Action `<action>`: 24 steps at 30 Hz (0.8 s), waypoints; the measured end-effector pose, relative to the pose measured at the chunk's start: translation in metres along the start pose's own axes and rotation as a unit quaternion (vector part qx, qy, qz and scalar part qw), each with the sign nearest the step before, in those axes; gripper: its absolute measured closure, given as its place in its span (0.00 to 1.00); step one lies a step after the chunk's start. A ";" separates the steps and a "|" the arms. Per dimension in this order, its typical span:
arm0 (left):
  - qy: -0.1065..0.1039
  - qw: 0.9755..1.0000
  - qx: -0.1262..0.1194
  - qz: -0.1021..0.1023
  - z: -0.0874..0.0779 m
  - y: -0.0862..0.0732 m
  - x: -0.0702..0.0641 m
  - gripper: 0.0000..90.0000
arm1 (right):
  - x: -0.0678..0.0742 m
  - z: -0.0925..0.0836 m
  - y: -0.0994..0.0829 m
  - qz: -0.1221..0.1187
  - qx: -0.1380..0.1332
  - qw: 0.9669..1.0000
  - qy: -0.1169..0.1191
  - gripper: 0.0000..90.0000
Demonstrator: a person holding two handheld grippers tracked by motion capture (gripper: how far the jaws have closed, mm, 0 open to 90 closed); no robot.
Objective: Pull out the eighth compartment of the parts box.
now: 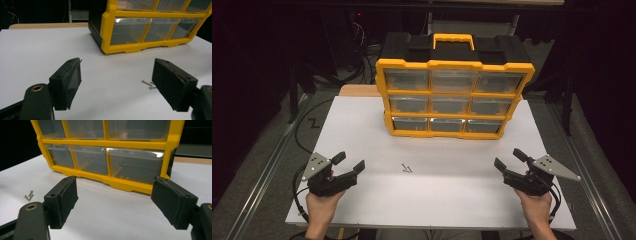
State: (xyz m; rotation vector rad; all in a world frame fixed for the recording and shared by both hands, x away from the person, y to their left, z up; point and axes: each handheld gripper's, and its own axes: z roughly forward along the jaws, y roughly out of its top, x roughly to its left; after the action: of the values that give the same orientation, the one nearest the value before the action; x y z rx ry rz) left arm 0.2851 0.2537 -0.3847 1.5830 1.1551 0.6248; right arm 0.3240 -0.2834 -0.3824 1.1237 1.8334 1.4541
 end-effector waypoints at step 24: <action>-0.007 1.000 -0.001 -0.003 -0.001 0.000 -0.002 0.26 | 0.038 0.055 0.027 -0.050 0.045 0.997 0.035 0.32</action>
State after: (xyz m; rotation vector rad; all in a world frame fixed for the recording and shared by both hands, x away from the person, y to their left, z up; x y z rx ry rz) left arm 0.2838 0.2521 -0.3845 1.5791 1.1473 0.6106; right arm 0.3565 -0.2207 -0.3683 1.0185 1.9908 1.3811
